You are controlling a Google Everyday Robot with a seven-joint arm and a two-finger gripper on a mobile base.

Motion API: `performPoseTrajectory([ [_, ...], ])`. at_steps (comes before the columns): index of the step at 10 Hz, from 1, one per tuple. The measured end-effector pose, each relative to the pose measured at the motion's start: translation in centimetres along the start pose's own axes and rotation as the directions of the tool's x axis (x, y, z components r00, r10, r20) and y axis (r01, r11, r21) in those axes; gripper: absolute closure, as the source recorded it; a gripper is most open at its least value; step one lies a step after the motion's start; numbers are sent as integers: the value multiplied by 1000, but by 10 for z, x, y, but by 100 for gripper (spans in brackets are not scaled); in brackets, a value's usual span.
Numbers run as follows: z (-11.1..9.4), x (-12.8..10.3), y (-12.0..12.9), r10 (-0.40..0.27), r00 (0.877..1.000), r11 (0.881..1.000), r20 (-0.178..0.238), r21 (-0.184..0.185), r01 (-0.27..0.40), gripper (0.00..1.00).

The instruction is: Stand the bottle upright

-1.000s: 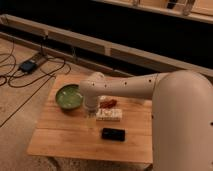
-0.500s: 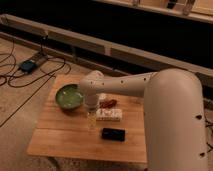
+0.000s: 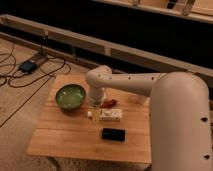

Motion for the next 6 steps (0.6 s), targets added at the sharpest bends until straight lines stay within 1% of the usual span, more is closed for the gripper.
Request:
performPoseTrajectory([
  [3, 5, 36, -11, 5, 999, 1000, 50, -11, -5, 20],
  [4, 6, 46, -12, 7, 997, 1000, 74, -12, -7, 21],
  [5, 7, 49, -12, 5, 994, 1000, 107, -14, -4, 25],
  [6, 7, 55, -11, 13, 992, 1000, 122, -16, -11, 26],
])
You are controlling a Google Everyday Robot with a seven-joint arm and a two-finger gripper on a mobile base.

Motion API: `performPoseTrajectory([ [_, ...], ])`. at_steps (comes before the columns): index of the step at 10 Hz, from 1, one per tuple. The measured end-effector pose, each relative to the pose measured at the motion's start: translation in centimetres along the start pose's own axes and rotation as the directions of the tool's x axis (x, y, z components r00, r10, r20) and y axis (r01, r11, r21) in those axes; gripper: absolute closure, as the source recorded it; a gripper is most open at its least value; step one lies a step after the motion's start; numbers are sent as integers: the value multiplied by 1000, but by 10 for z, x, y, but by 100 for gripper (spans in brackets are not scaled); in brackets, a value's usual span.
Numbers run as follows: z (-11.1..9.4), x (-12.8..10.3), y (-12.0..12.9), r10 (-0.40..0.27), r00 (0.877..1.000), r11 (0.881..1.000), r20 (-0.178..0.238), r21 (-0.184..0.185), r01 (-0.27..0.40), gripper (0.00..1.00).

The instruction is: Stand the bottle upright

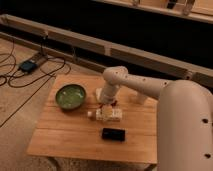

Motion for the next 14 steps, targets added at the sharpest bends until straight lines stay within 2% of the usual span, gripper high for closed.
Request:
performPoseTrajectory([
  [1, 2, -3, 2, 1, 1000, 1000, 2, -8, -1, 21],
  [3, 2, -14, 5, 2, 1000, 1000, 6, -3, -2, 22],
  [6, 6, -40, 18, -23, 1000, 1000, -4, 1, 23, 52],
  [11, 15, -36, 16, -25, 1000, 1000, 18, -8, 25, 99],
  [14, 11, -35, 17, -24, 1000, 1000, 13, -12, 24, 100],
])
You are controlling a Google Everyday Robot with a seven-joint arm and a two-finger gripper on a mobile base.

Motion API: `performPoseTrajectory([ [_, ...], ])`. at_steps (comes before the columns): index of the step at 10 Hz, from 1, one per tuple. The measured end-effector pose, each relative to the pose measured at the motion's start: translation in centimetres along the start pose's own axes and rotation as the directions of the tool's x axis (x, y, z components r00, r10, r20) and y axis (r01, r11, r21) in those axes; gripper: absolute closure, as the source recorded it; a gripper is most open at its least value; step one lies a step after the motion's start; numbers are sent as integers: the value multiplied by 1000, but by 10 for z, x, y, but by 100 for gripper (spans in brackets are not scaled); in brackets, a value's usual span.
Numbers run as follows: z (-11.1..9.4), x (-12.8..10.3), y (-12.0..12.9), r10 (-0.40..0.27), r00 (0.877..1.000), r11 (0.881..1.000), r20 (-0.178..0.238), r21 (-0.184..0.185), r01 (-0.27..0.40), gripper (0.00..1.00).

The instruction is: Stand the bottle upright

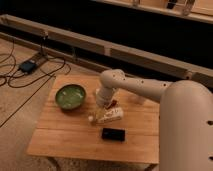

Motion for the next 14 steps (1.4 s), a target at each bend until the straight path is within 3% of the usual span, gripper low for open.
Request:
performPoseTrajectory([
  [3, 0, 1, 0, 3, 1000, 1000, -1, 0, -3, 99],
  [6, 0, 2, 0, 3, 1000, 1000, -1, 0, -3, 74],
  [11, 0, 3, 1, 5, 1000, 1000, -2, -1, -5, 24],
  [14, 1, 3, 1, 5, 1000, 1000, -2, -2, -5, 20],
])
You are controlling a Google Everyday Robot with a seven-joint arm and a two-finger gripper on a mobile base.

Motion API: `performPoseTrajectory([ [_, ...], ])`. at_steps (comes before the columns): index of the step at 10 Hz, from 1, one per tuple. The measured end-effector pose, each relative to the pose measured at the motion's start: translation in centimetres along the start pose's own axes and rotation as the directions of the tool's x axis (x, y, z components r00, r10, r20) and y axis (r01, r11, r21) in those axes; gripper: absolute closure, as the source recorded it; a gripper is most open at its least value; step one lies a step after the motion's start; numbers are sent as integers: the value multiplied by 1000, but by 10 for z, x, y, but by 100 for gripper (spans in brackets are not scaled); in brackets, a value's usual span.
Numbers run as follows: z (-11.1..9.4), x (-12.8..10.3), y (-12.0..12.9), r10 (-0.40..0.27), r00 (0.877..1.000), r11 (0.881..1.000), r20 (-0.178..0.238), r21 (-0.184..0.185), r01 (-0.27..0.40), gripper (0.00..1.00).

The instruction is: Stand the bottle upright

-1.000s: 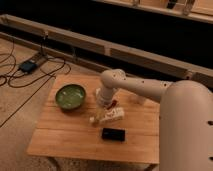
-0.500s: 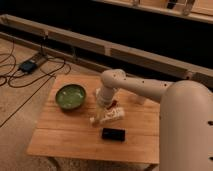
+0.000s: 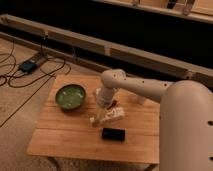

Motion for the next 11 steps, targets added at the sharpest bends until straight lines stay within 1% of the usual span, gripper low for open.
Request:
performPoseTrajectory([
  [1, 1, 5, 0, 1, 1000, 1000, -10, 0, -1, 20],
  [3, 0, 5, 2, 4, 1000, 1000, -7, -4, -4, 20],
  [4, -2, -3, 4, 2, 1000, 1000, -3, -7, -2, 20],
  [5, -3, -11, 11, 1, 1000, 1000, -2, -18, -1, 20],
  [7, -2, -35, 36, -1, 1000, 999, -2, -46, 1, 20],
  [9, 1, -43, 46, -3, 1000, 998, 1, -57, 3, 20],
  [10, 3, -43, 48, -1, 1000, 998, 2, -61, 1, 20],
  [11, 3, -36, 46, 1, 1000, 998, 0, -67, -1, 20],
])
